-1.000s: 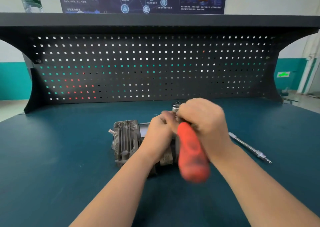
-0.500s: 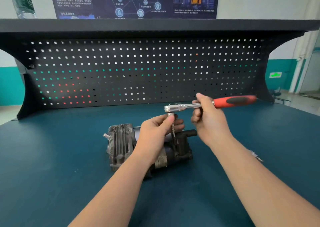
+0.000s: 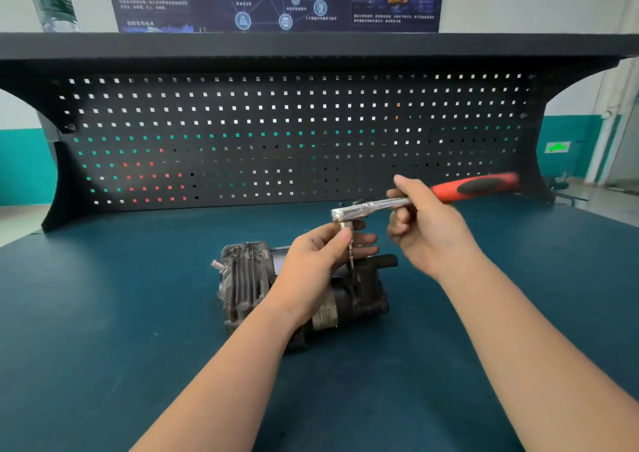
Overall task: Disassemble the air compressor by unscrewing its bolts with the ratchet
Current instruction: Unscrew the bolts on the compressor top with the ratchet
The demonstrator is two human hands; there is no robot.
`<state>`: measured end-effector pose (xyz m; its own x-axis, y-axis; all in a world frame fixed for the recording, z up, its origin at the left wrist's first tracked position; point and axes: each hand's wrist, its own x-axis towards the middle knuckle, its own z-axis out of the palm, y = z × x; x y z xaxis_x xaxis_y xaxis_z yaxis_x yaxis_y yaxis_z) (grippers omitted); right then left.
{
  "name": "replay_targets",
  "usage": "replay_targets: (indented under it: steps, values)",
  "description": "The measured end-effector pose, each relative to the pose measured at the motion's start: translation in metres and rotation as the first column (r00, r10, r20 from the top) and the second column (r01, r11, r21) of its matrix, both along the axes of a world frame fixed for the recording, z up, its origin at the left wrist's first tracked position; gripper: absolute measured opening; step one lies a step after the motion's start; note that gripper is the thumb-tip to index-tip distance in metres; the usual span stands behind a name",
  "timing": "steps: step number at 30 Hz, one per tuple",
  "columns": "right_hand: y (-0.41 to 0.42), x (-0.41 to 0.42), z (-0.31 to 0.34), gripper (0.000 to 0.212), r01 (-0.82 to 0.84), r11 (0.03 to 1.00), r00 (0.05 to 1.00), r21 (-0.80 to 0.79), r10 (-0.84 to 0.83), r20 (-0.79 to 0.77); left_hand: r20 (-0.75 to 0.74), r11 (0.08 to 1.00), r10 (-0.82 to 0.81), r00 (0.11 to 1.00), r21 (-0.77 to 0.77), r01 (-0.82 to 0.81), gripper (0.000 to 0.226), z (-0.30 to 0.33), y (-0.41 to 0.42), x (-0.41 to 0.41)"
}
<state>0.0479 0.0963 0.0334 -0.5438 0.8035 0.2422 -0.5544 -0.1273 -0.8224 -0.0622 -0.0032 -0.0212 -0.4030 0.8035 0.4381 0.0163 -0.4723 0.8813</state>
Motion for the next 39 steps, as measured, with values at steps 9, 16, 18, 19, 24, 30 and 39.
replay_targets:
  steps: [9,16,18,19,24,30,39]
  values:
    - [-0.035,-0.002,-0.005,0.041,0.509,0.319,0.793,0.800,-0.534,-0.292,-0.026,0.988,0.156,0.987,0.011,-0.156,0.009,-0.003,0.008,-0.003]
    - [-0.044,0.000,-0.012,0.041,0.412,0.156,0.839,0.898,-0.451,-0.306,-0.114,0.998,0.063,0.992,0.009,-0.062,0.011,-0.004,0.004,-0.001]
    - [-0.027,0.002,-0.008,0.039,0.322,0.656,0.933,0.683,-0.342,-0.112,0.009,0.998,-0.035,0.999,0.043,0.034,0.021,-0.004,0.002,-0.002]
    - [-0.016,0.002,-0.005,0.040,0.196,0.870,0.981,0.452,-0.175,-0.089,0.047,0.998,-0.033,0.998,0.059,0.030,0.020,-0.003,0.002,-0.003]
    - [0.015,-0.009,-0.024,0.033,-0.203,0.955,0.977,-0.214,0.211,0.014,0.026,0.997,0.069,0.997,0.021,-0.069,0.012,-0.002,0.005,0.003]
    - [-0.015,-0.005,-0.012,0.037,0.464,0.634,0.852,0.619,-0.511,-0.115,0.052,0.983,0.185,0.981,-0.026,-0.184,0.011,0.004,0.005,0.007]
    - [-0.036,0.015,-0.017,0.045,0.424,0.306,0.804,0.853,-0.560,-0.199,-0.505,0.915,0.157,0.849,-0.248,-0.317,0.013,0.009,-0.020,-0.003]
